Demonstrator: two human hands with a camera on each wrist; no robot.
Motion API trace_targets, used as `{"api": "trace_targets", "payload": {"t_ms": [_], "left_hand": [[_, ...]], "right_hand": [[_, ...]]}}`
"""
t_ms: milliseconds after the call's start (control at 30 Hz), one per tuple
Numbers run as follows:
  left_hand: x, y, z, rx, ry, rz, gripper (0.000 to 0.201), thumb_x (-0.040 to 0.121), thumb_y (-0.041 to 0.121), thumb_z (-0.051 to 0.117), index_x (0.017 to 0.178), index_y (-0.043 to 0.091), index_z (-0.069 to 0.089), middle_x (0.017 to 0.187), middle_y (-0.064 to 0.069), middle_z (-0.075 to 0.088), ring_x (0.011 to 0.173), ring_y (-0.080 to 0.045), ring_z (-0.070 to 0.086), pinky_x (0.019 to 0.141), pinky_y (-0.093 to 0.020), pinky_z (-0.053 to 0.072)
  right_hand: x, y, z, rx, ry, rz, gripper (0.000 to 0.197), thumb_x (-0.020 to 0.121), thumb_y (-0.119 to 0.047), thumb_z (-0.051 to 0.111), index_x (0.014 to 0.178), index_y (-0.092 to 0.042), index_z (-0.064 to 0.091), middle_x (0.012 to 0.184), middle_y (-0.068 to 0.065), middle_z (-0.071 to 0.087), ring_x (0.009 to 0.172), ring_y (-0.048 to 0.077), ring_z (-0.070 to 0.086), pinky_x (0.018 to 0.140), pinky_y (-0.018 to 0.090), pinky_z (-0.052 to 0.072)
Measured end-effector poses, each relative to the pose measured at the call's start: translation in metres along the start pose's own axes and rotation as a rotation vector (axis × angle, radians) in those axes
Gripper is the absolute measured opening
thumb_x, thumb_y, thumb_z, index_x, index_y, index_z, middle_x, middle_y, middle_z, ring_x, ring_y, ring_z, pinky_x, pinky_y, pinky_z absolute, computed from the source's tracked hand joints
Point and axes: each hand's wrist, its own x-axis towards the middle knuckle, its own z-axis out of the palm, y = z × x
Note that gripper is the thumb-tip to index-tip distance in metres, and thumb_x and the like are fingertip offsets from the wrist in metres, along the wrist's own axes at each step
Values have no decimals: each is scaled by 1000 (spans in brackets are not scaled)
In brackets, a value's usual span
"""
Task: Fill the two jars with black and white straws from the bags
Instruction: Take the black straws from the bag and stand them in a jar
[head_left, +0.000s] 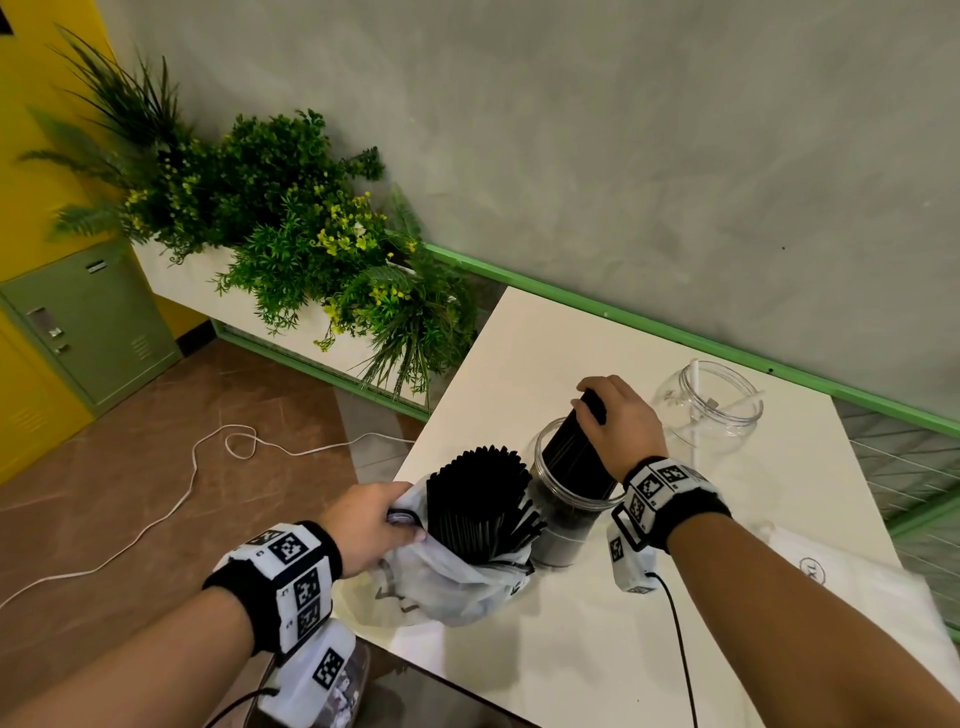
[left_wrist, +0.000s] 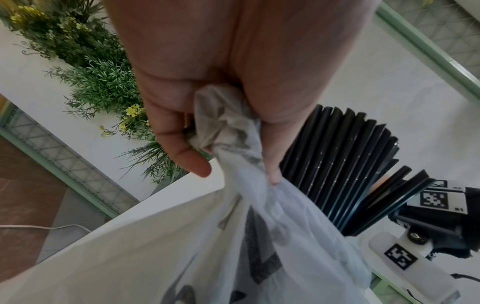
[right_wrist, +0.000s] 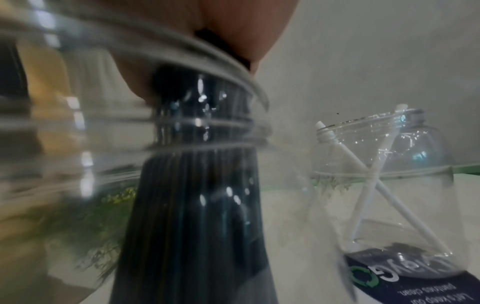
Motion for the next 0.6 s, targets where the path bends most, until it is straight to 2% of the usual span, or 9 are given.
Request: {"api": "trace_targets", "payload": {"t_ms": [133, 267, 367, 533, 600], "left_hand": [[1, -4, 0, -19, 3, 1, 12, 77, 23, 71, 87, 20, 65, 88, 4, 70, 86, -12, 64, 78, -35, 51], [1, -6, 1, -18, -13, 5, 14, 77, 24, 72, 88, 21, 64, 89, 5, 70, 87, -10, 64, 78, -31, 49], [1, -7, 1, -28, -7, 9, 15, 77, 23, 73, 90, 20, 65, 90, 4, 70, 88, -10, 64, 78, -31, 49], [0, -9, 1, -28, -18, -3, 17, 77, 24, 73, 92, 21, 65, 91, 5, 70, 89, -10, 64, 81, -33, 50], [0, -9, 1, -22, -16, 0, 17, 77, 24, 73, 92, 21, 65, 90, 5, 70, 89, -11, 64, 81, -34, 50]], "right_hand": [[3, -2, -1, -28, -64, 48, 19, 93, -29, 56, 106, -18, 62, 104, 2, 62, 89, 25, 59, 73, 35, 50], [3, -1, -1, 26, 8, 73, 21, 95, -26, 54, 110, -13, 59, 109, 5, 61, 90, 27, 58, 75, 34, 47], [2, 0, 0, -24, -53, 61, 20, 95, -28, 52, 108, -16, 61, 107, 3, 61, 93, 27, 59, 75, 36, 49], [1, 4, -1, -12, -61, 80, 26, 94, -36, 54, 112, -19, 61, 111, 0, 58, 95, 23, 57, 77, 35, 50], [1, 6, -2, 18, -48, 83, 25, 96, -32, 51, 114, -17, 60, 115, 1, 57, 96, 24, 57, 80, 34, 48]]}}
